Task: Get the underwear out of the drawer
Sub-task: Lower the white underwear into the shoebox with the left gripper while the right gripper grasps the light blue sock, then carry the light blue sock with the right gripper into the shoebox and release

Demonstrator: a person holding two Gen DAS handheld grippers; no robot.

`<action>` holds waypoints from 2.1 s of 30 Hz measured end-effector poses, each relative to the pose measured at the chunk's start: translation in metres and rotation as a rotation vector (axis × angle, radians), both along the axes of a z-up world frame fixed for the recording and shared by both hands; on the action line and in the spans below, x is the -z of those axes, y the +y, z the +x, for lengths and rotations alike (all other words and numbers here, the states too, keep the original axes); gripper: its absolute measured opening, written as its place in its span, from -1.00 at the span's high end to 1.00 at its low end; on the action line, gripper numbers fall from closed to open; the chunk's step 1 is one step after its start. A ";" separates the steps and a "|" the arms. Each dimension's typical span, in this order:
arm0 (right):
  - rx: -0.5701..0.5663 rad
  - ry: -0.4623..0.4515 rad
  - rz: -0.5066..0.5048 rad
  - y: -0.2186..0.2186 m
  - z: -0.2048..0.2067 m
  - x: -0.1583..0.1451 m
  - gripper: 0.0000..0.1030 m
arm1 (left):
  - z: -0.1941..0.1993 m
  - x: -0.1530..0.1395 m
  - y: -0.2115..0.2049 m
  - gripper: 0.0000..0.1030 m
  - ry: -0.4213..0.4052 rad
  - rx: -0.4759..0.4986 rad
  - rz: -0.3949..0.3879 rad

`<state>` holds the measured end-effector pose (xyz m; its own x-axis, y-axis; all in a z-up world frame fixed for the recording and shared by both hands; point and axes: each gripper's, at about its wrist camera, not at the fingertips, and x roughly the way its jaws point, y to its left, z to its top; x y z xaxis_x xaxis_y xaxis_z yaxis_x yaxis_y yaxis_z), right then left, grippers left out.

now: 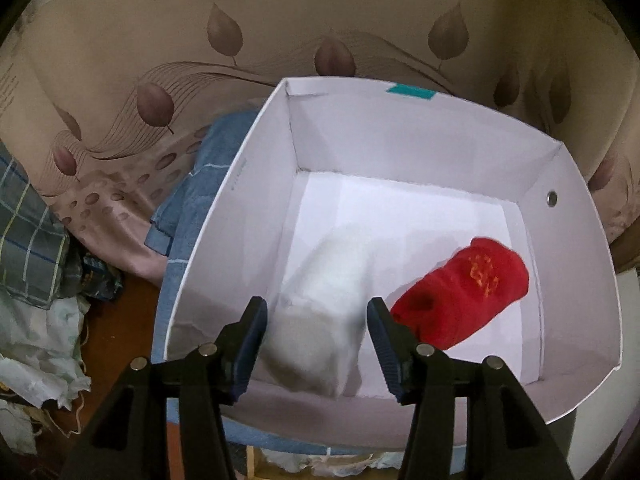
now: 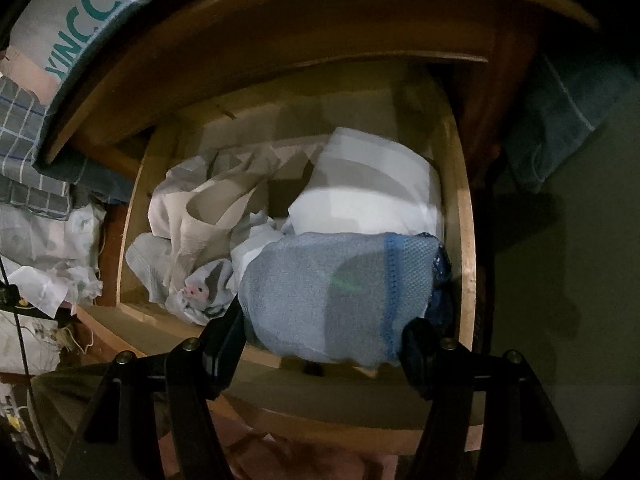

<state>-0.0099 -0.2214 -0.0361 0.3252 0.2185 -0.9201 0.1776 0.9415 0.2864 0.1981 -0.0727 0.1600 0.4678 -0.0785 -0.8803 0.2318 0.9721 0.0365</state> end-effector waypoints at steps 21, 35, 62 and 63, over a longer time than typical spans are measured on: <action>0.000 -0.024 -0.029 0.005 0.004 0.001 -0.25 | -0.075 -0.053 0.040 -0.32 -0.228 0.090 -0.137; -0.033 -0.124 -0.113 0.016 0.003 -0.016 -0.24 | -0.137 0.059 0.111 -0.32 -0.189 -0.032 -0.063; -0.057 -0.414 -0.145 -0.012 0.010 -0.247 -0.25 | -0.143 0.146 0.149 -0.32 -0.068 -0.162 -0.088; -0.056 -0.429 -0.168 -0.012 0.015 -0.258 -0.25 | -0.143 0.145 0.151 -0.32 -0.066 -0.167 -0.094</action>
<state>0.0053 -0.2335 0.2220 0.6764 0.1062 -0.7289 0.0234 0.9859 0.1654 0.0555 0.0781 0.0145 0.5375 -0.0747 -0.8399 0.0667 0.9967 -0.0460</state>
